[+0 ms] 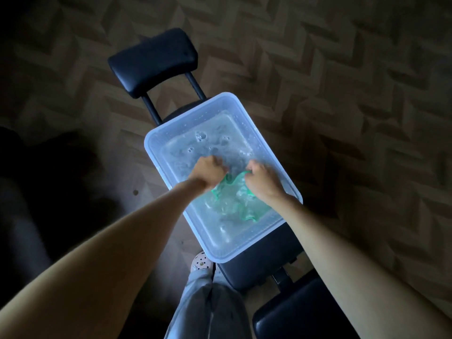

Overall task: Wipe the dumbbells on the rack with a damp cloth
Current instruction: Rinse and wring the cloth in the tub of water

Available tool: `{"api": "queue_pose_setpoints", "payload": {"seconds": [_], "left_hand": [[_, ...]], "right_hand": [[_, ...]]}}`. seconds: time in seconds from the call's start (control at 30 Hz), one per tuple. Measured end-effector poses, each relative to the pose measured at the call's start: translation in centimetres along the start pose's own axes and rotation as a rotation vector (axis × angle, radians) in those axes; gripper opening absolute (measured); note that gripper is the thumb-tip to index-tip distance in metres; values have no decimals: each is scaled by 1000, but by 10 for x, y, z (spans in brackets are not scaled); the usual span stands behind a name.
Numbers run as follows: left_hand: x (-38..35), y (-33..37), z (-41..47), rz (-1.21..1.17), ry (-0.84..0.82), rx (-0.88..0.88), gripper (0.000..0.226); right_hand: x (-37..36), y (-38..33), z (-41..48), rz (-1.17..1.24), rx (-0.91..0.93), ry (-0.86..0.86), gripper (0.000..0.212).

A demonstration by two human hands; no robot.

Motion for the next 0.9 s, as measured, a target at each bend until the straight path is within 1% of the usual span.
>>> {"api": "queue_pose_setpoints", "payload": {"seconds": [0.07, 0.1, 0.13, 0.2, 0.23, 0.27, 0.33, 0.37, 0.4, 0.43, 0.5, 0.53, 0.57, 0.6, 0.63, 0.67, 0.73, 0.8, 0.87, 0.9], "left_hand": [[22, 9, -6, -115, 137, -46, 32], [28, 11, -7, -123, 179, -65, 35], [31, 12, -8, -110, 201, -79, 36], [25, 13, -10, -18, 151, -98, 30], [15, 10, -9, 55, 83, -95, 23], [2, 4, -7, 130, 1, -86, 18], [-27, -10, -4, 251, -173, -53, 35], [-40, -18, -1, 275, -232, -35, 38], [-49, -24, 3, 301, -260, -27, 34], [-55, -28, 5, 328, -282, -11, 30], [-64, -37, 11, 360, -310, 16, 37], [-69, -42, 13, 363, -333, 27, 40], [-71, -44, 14, 364, -355, 41, 41], [-73, -45, 13, 365, -370, 56, 40], [-71, -44, 13, 353, -361, 53, 38], [-68, -41, 13, 345, -334, 40, 38], [-51, -35, 10, 291, -209, 33, 36], [-28, -22, 6, 226, -64, 4, 23], [-8, -10, 3, 178, 42, -23, 15], [3, -3, 1, 154, 90, -38, 14]], "right_hand": [[23, -7, -9, 109, -1, 115, 14], [29, -9, -13, 152, 17, 158, 7], [33, -12, -15, 175, 44, 190, 5], [26, -15, -15, 145, 99, 186, 8], [15, -14, -12, 130, 107, 129, 9], [1, -12, -9, 116, 103, 34, 9], [-32, -7, -3, 47, 95, -183, 15], [-46, -3, 0, 2, 97, -256, 14], [-57, 0, 4, -41, 94, -298, 18], [-64, 3, 6, -77, 87, -325, 28], [-74, 11, 10, -165, 55, -398, 41], [-76, 15, 11, -230, 38, -434, 41], [-78, 18, 12, -288, 29, -457, 35], [-78, 21, 13, -326, 12, -467, 25], [-74, 20, 12, -345, 0, -458, 15], [-70, 18, 13, -325, -7, -437, 12], [-59, 14, 14, -183, 0, -339, 19], [-35, 9, 10, 6, 0, -104, 27], [-11, 8, 4, 165, -2, 155, 22], [-2, 6, -1, 237, 12, 240, 18]]}}
Point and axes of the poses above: each hand's wrist, its own z-axis towards the middle knuckle, its own x-axis out of the back of the hand, y = z × x, the point moved 7 cm from there along z, towards the middle knuckle, and after that the axes turned 1 degree about y, right-handed, at the moved point
